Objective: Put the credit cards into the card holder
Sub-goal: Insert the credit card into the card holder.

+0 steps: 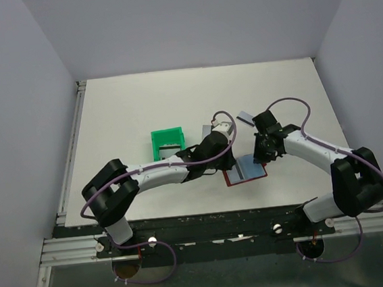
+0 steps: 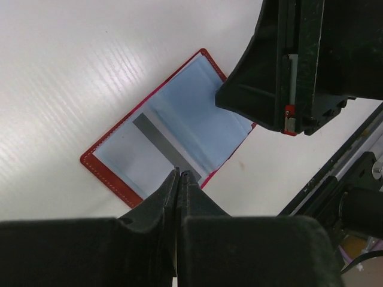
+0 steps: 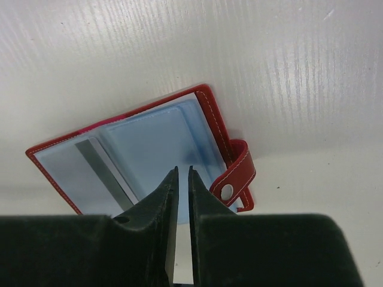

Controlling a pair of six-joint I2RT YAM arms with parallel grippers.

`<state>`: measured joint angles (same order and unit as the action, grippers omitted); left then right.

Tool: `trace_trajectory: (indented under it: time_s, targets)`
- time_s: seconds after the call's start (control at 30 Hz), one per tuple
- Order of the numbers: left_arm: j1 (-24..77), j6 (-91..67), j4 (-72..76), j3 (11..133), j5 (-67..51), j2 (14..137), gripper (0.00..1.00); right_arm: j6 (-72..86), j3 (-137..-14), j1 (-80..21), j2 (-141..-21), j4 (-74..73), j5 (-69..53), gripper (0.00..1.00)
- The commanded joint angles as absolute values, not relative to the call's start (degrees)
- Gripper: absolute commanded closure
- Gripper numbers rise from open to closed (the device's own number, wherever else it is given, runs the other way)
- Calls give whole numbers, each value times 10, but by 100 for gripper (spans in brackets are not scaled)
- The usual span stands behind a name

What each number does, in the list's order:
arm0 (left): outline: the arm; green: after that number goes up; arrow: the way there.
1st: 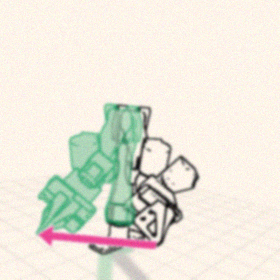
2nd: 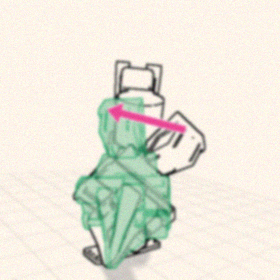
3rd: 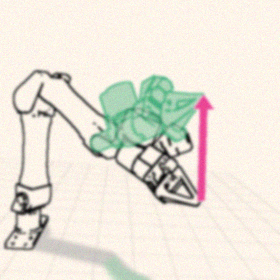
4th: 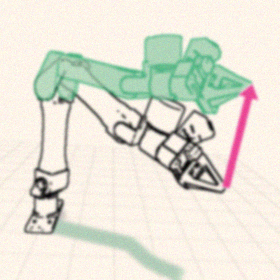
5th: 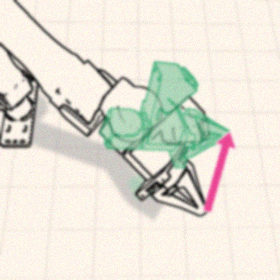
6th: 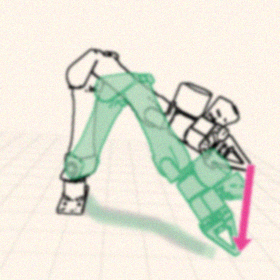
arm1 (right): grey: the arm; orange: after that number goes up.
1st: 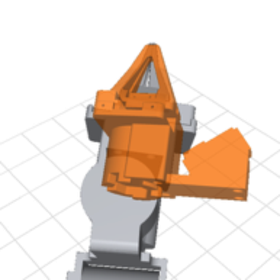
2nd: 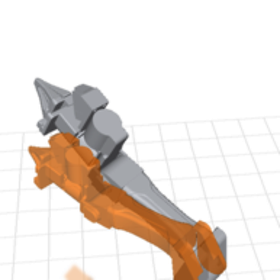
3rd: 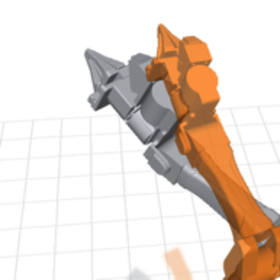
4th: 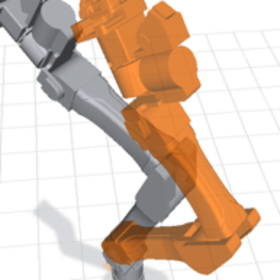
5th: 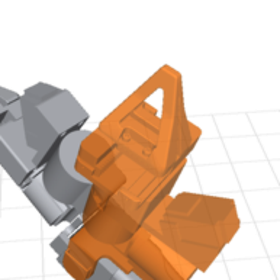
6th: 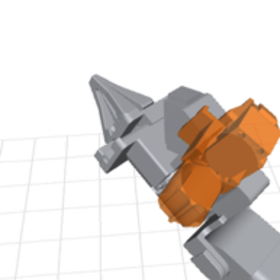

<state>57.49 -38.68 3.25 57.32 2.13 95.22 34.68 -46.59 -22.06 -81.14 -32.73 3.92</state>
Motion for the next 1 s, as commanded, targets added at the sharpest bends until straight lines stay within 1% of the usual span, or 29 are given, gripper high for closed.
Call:
trace_trajectory:
  time_s: [0.0,0.07,0.2,0.3,0.47,0.7,0.97]
  targets:
    - [588,-381,48,598,-16,1002,90,364,-458,-223,-830,-336,62,83]
    - [589,-385,42,606,-16,1017,90,373,-460,-223,-834,-337,69,86]
    - [588,-392,22,614,-11,1045,90,388,-477,-223,-845,-352,80,96]
    - [588,-395,11,613,-5,1051,90,384,-483,-222,-860,-357,84,100]
    - [589,-394,7,599,-4,1050,91,380,-478,-223,-889,-345,63,100]
    - [589,-395,5,594,-5,1061,91,359,-466,-223,-907,-307,-25,100]
    - [589,-398,8,584,-4,1064,91,352,-449,-229,-909,-269,-95,100]
